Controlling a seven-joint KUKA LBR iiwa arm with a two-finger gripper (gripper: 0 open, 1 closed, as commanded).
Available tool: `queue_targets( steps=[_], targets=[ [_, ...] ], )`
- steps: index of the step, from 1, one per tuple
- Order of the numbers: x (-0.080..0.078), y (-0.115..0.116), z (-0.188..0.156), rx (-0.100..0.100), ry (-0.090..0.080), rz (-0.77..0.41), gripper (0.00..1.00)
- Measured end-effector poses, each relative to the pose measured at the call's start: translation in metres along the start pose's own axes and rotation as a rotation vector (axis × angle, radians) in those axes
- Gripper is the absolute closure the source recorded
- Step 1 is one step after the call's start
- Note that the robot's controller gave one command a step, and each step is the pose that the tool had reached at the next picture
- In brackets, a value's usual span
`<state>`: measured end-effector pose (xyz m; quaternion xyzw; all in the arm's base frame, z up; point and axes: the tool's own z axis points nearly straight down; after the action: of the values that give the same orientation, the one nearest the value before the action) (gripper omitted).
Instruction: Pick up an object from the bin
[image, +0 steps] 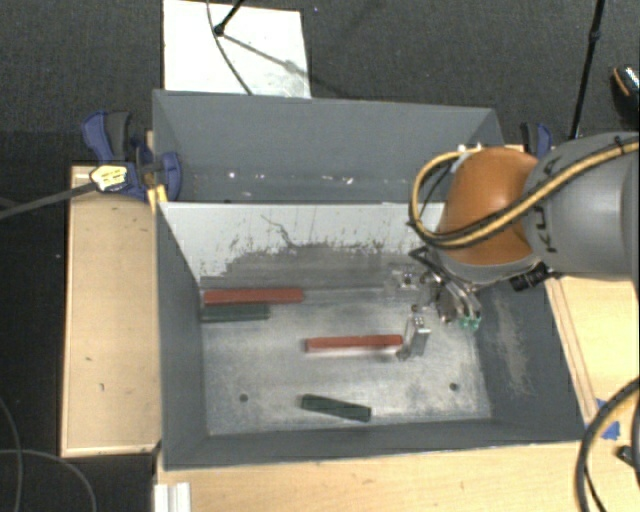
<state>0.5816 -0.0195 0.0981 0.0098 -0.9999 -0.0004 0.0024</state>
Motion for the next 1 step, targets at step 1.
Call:
queue_targets(
  steps=[1],
  targets=[
    [0.0086,0.0160,0.0292,0.000,-0.003,-0.058,0.00]
  ],
)
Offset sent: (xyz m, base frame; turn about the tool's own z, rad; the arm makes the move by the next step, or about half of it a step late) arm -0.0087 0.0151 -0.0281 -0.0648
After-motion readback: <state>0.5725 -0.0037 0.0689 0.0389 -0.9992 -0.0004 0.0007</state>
